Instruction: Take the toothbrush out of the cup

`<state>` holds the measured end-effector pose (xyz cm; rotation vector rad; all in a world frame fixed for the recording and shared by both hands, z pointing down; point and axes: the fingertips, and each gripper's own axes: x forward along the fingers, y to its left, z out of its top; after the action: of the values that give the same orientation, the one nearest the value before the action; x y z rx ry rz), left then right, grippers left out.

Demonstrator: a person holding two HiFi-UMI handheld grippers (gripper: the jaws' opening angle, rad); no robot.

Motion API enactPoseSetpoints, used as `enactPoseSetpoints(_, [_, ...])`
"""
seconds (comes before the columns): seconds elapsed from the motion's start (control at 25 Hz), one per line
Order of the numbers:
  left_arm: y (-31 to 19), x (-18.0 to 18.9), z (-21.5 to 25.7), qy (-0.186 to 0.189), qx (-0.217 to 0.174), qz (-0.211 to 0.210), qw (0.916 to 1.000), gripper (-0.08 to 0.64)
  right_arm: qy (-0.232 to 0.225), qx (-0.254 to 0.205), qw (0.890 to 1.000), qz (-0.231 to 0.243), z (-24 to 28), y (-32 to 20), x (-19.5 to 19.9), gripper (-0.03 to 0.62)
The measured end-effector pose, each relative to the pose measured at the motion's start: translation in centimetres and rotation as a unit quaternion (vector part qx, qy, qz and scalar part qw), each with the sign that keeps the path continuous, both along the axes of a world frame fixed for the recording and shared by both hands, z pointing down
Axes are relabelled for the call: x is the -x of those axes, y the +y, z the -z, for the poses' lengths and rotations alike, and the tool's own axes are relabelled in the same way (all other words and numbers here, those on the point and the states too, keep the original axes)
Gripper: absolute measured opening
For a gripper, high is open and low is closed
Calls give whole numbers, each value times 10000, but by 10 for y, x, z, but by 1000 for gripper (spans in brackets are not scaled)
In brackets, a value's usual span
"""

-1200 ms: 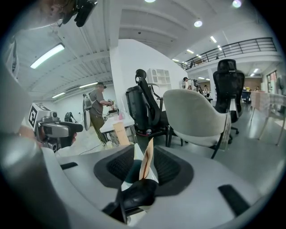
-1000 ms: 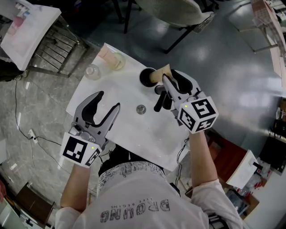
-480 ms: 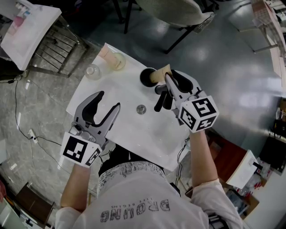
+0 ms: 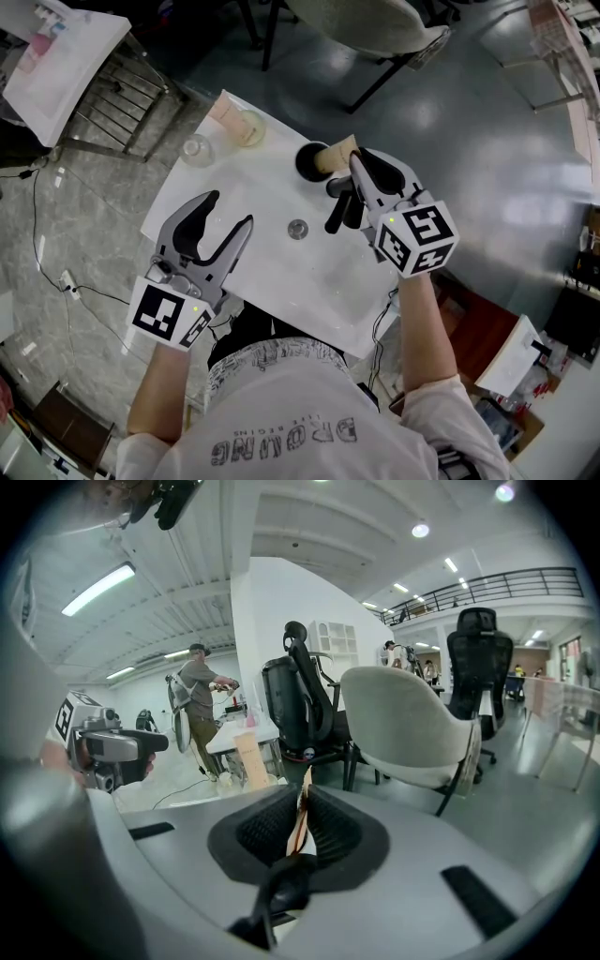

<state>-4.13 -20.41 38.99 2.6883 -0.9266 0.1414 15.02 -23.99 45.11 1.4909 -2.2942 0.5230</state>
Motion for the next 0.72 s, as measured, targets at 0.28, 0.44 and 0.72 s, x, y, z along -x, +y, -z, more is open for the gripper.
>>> enactPoseSetpoints(0.28, [1, 2, 2, -6, -3, 18, 10000, 242, 5, -24, 10000, -16, 2, 0, 0, 21])
enactPoseSetpoints(0.44, [3, 4, 1, -16, 2, 32, 10000, 242, -7, -53, 10000, -17, 4, 0, 1, 18])
enactPoseSetpoints(0.72, [5, 8, 5, -22, -39, 46, 10000, 242, -3, -130, 9999, -40, 11, 1, 2, 11])
